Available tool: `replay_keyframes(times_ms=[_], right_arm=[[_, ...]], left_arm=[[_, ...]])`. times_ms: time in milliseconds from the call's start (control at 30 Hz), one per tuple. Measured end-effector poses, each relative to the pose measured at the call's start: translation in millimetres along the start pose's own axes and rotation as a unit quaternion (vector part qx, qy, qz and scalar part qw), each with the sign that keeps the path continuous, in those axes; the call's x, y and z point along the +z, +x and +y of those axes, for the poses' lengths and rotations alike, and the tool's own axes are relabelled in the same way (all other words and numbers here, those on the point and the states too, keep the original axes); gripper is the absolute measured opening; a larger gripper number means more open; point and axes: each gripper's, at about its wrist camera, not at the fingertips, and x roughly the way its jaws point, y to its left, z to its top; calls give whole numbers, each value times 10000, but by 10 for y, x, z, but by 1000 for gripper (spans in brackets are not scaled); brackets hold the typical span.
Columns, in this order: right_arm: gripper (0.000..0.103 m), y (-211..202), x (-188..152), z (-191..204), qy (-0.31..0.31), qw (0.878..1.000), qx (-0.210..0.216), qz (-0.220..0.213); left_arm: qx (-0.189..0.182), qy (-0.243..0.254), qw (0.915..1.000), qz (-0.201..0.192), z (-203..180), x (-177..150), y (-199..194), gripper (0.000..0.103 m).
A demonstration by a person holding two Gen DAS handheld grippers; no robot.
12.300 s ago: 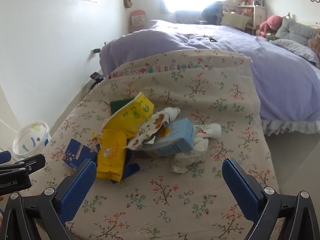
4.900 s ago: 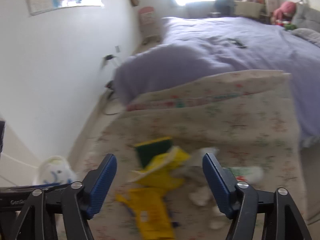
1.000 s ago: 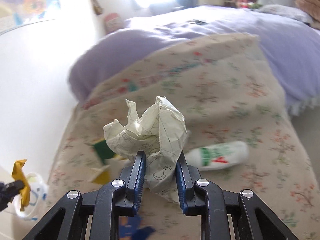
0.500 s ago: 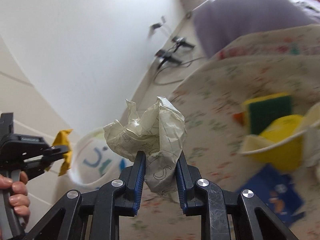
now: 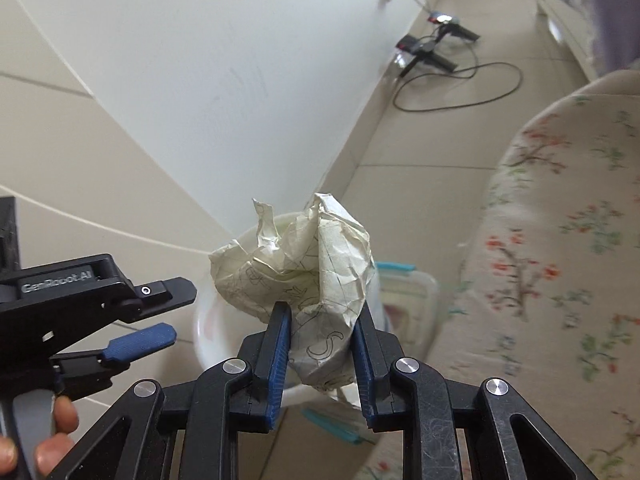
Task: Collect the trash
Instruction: 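Carry wrapper and tissue to the wastebasket and open both tools over it, then return both tools to the trash pile on the bed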
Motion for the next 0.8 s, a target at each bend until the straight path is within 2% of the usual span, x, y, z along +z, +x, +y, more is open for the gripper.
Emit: replay_keyframes(times_ms=[167,200,233,300,400,500,600,700,800], right_arm=[[31,376,111,208,-322,9993,83,165],[36,455,124,239,-384,9989,155,216],[48,562,140,263,-428,9983,258,314],[64,736,139,267,-438,9970,301,567],[64,704,92,132,-294,9970,319,640],[64,493,39,-46,-304,9973,155,649],[64,107,-20,-222,-193,9979,32,614],[64,-456,-89,-442,-159,9990,-156,399],[67,-1093,-156,-639,-87,9991,-407,24]], left_arm=[[139,-73,9994,-308,6,29,-121,50],[217,-17,9989,-423,-13,27,-157,50],[305,55,9981,-527,-35,21,-190,50],[426,155,9971,-609,-57,14,-218,51],[533,239,9962,-650,-65,7,-222,51],[501,344,9963,-607,-120,-20,-202,51],[419,664,9957,-486,-281,-104,-166,51],[152,1122,9935,-140,-508,-262,-108,52],[-225,1571,9870,259,-800,-494,-15,56]])
